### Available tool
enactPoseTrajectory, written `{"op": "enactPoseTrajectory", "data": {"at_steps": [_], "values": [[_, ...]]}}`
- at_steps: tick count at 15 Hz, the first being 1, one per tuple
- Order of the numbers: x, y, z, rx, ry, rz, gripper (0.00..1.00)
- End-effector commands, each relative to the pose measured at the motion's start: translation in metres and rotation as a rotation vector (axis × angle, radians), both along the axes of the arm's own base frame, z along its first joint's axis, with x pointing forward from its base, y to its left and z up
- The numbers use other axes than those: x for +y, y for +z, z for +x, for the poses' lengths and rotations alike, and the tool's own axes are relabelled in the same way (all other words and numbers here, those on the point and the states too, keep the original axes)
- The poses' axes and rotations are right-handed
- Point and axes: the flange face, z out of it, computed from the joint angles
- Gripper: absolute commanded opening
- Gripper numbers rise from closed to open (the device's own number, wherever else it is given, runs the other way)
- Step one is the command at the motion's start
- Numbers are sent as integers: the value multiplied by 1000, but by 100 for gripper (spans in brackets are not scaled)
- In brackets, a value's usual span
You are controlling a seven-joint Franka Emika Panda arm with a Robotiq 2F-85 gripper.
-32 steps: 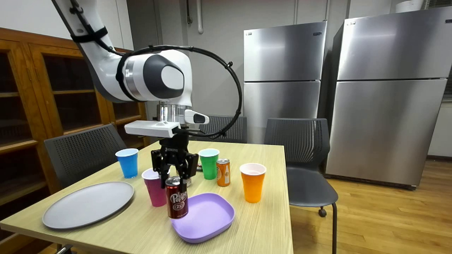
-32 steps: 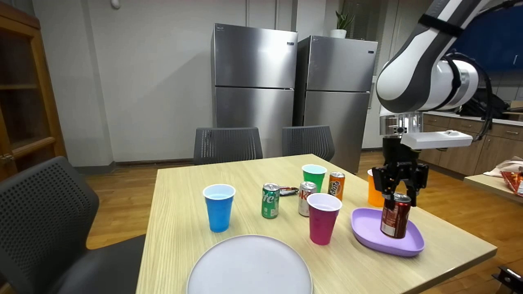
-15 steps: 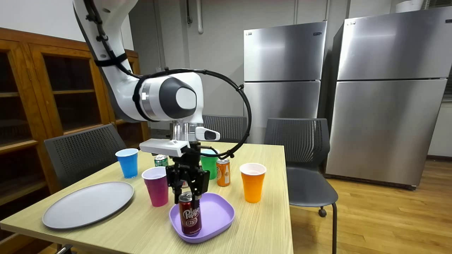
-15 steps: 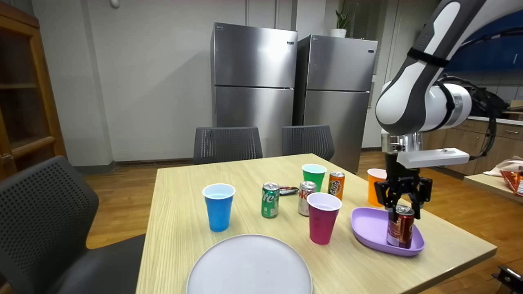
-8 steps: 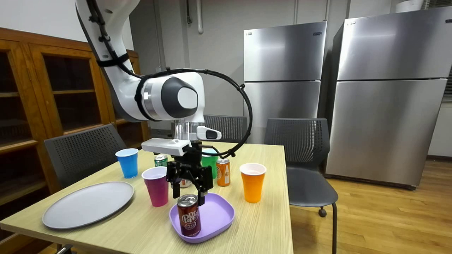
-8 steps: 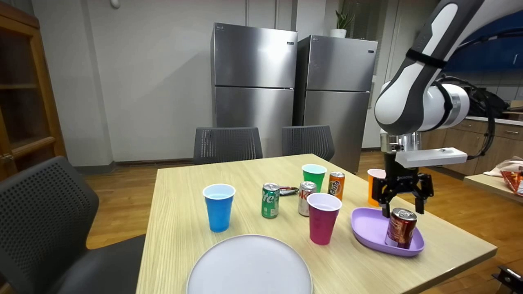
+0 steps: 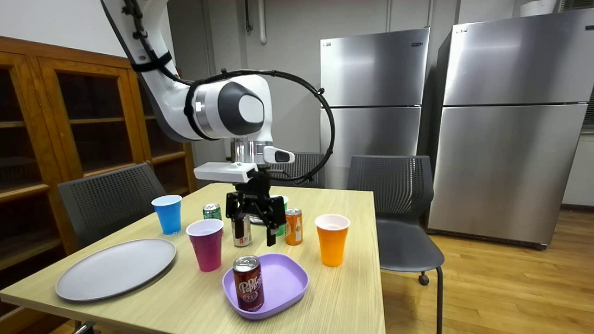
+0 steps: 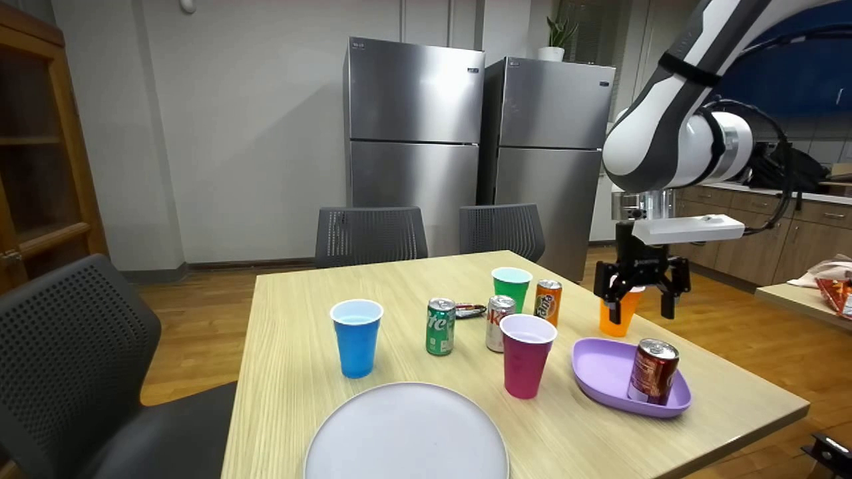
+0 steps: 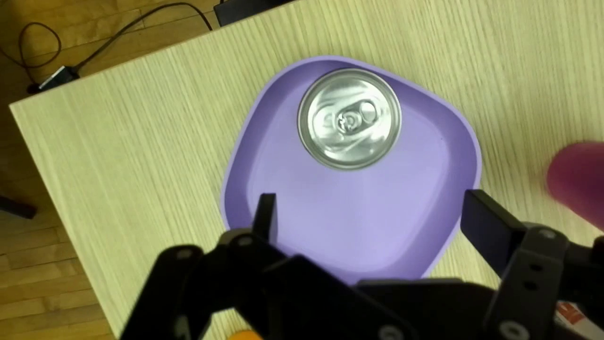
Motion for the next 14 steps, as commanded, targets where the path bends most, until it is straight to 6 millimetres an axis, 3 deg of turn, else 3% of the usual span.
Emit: {"op": "enactPoseTrajectory", "data": {"at_steps": [1,6,14], "values": [[13,33,17,-23,44,-7,100],[43,52,39,-74,128,14,100],[118,61,59,-121,299,55,100]]}}
